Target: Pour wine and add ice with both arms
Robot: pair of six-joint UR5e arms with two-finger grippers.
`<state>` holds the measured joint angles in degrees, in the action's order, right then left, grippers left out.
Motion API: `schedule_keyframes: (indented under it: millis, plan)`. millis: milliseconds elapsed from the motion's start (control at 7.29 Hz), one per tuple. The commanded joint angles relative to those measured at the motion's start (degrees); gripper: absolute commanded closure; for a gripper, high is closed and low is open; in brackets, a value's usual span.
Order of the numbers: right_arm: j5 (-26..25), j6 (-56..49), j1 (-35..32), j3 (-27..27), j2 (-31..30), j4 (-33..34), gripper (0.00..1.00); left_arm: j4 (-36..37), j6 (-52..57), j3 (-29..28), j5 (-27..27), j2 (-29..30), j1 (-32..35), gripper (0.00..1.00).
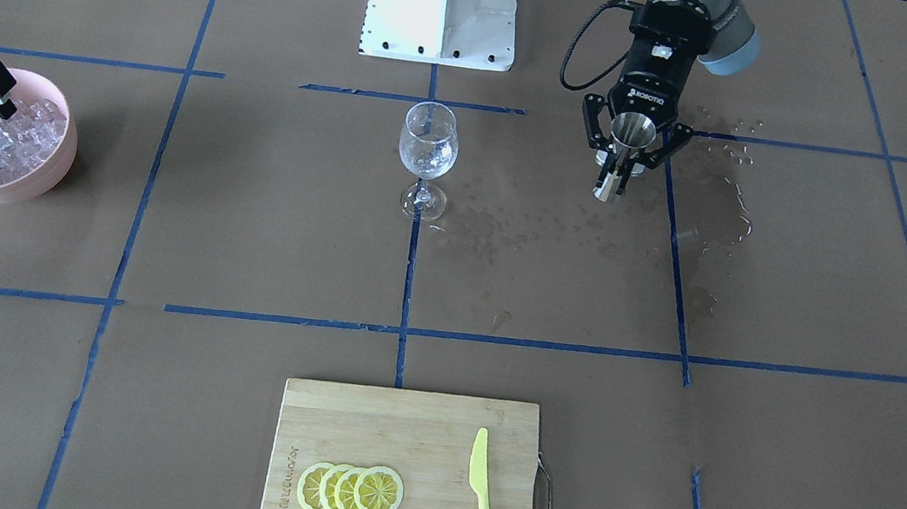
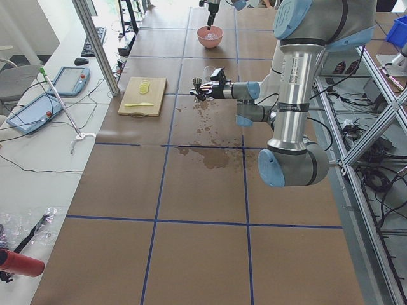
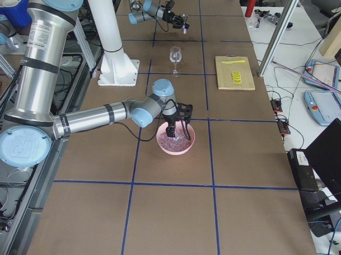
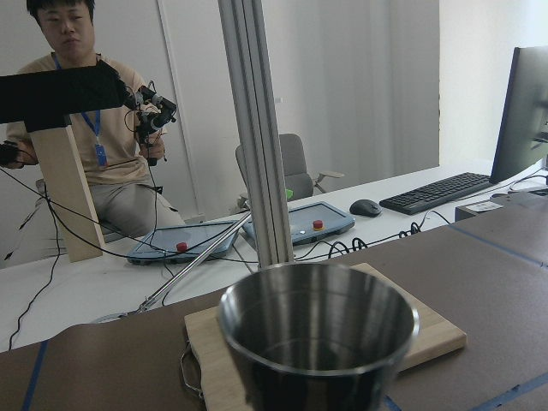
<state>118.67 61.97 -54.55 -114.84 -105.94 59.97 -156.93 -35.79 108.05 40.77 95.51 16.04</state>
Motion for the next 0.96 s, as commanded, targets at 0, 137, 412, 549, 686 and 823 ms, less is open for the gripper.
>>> schedule_keyframes:
  millis: [0, 137, 412, 549, 686, 823]
  plan:
    - [-2.82, 3.65, 2.16, 0.49, -0.41, -0.03, 0.00, -6.25, -0.25, 0.06, 2.29, -6.71, 1.45, 1.00]
    - [-4.31, 5.68, 3.47, 1.79, 0.11, -0.03, 0.00, -9.58, -0.25, 0.06, 2.56, -9.78, 1.63, 1.00]
    - [-4.41, 5.70, 3.66, 3.21, 0.47, -0.11, 0.00, -13.92, -0.33, -0.90, 2.91, -12.62, 1.63, 1.00]
    - [-4.41, 5.88, 3.66, 3.91, 1.34, -0.11, 0.00, -14.01, -1.55, -1.09, 2.82, -13.15, 1.63, 1.00]
    - [-4.41, 5.88, 3.66, 4.18, 1.69, -0.03, 0.01, -14.19, -3.65, -1.61, 2.91, -13.68, 1.63, 1.00]
    - [-4.24, 5.88, 3.57, 4.70, 1.79, -0.03, 0.05, -16.02, -4.28, -3.44, 2.82, -13.77, 1.63, 1.00]
